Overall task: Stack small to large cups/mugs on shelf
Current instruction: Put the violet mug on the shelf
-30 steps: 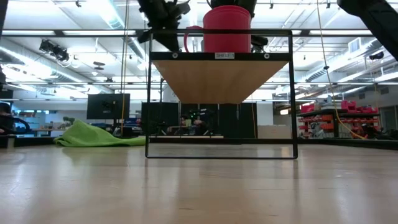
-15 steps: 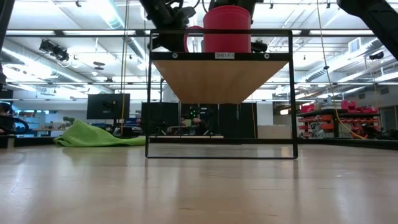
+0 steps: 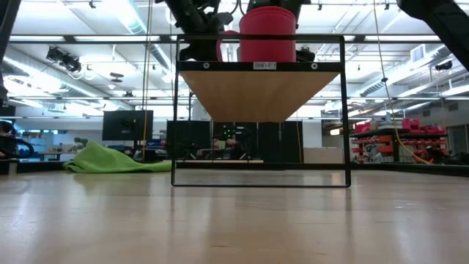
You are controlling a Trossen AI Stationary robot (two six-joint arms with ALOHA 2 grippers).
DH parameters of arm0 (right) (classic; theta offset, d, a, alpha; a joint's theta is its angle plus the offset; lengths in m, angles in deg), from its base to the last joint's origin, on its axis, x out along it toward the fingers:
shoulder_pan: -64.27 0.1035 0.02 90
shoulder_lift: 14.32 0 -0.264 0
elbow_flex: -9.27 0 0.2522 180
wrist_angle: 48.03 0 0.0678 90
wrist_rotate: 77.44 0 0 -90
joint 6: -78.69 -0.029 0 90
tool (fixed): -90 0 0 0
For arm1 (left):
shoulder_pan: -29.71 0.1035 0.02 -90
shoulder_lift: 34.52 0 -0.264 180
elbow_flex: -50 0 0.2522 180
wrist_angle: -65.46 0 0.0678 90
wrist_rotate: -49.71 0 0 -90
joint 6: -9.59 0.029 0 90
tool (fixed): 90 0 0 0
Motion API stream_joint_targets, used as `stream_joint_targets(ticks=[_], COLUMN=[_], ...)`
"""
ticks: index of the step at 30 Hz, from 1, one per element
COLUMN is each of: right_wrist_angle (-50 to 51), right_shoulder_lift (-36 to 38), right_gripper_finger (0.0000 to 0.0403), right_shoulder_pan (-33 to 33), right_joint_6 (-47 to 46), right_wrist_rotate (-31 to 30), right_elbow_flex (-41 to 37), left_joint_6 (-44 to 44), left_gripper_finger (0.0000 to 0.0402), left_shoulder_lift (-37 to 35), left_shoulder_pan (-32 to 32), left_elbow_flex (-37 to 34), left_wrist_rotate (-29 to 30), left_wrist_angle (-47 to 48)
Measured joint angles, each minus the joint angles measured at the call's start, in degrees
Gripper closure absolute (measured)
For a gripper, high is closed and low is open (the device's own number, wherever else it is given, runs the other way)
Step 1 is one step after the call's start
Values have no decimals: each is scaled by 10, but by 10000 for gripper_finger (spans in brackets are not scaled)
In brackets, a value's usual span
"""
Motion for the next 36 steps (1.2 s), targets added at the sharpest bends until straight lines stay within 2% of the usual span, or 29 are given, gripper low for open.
stream_joint_targets(ticks=[17, 27, 36], right_wrist_angle=[-13, -15, -14], right_shoulder_lift=[0, 1, 1], right_gripper_finger=[379, 339, 334], right_shoulder_pan=[0, -8, -8], right_joint_6=[18, 23, 29], right_wrist_rotate=[16, 18, 19], right_elbow_flex=[0, 0, 0], left_joint_6=[-11, -16, -16], left_gripper_finger=[302, 299, 299], left_shoulder_lift=[5, 5, 5], left_shoulder_pan=[0, 0, 0], left_elbow_flex=[0, 0, 0], left_wrist_rotate=[-3, -3, -3], left_wrist_angle=[-7, -7, -7])
